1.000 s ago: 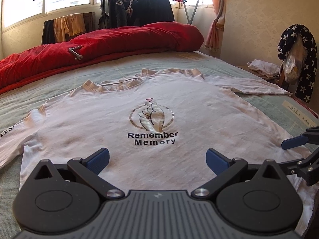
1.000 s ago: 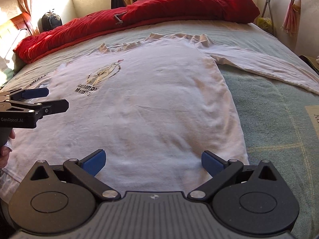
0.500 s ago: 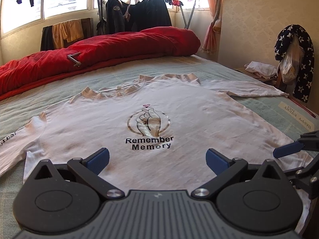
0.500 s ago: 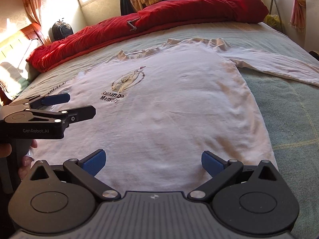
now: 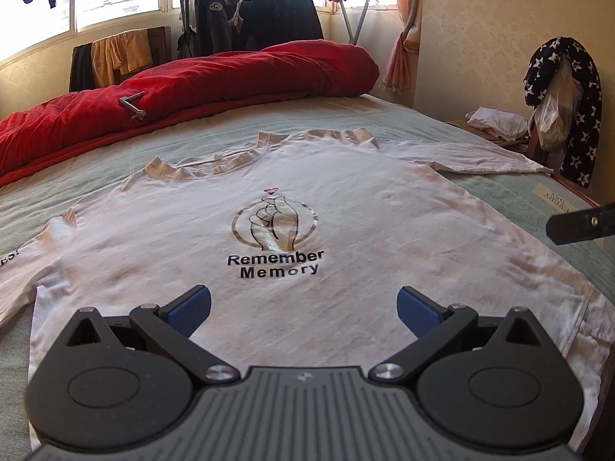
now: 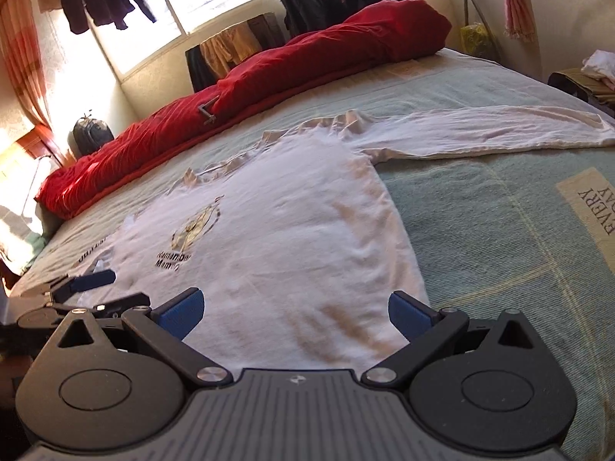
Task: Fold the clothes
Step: 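Move the open right gripper over the shirt toward the plain sleeve's cuff, then roll the right gripper and close it on the plain sleeve cuff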
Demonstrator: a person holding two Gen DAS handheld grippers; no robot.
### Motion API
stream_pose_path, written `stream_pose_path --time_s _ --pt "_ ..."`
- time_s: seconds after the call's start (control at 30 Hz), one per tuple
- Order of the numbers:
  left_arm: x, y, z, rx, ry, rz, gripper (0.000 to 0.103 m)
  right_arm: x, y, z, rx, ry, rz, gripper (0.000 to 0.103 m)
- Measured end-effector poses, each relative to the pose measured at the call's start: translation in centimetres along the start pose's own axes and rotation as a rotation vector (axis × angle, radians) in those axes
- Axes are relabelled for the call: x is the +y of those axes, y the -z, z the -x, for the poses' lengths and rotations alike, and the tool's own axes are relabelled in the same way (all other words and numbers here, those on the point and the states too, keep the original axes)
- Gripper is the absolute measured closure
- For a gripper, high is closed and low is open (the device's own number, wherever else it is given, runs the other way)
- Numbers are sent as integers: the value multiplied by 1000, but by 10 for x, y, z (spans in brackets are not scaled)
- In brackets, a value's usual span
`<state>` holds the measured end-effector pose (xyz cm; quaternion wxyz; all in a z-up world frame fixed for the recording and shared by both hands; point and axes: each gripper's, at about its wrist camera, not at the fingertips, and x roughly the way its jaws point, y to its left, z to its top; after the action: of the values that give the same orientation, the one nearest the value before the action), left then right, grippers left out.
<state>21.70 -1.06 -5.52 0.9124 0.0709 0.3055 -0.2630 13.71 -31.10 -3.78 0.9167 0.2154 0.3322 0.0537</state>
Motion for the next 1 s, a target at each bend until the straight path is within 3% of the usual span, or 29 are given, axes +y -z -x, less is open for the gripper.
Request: stream_pose_path --time_s 0.13,0.47,0.63,0.87,1.0 --pt "1 1 -4 17 44 21 1 -46 -20 12 -75 32 -155 0" --pt "4 8 -23 73 12 27 1 -181 -55 32 -252 20 -623 0" --pt "5 7 -19 43 50 41 1 -222 -78 31 -348 55 -702 0" --pt "5 10 -29 67 8 22 1 -265 -93 6 -409 101 -768 1" --pt "7 11 -30 66 12 27 1 -281 -101 -11 -412 148 -781 20"
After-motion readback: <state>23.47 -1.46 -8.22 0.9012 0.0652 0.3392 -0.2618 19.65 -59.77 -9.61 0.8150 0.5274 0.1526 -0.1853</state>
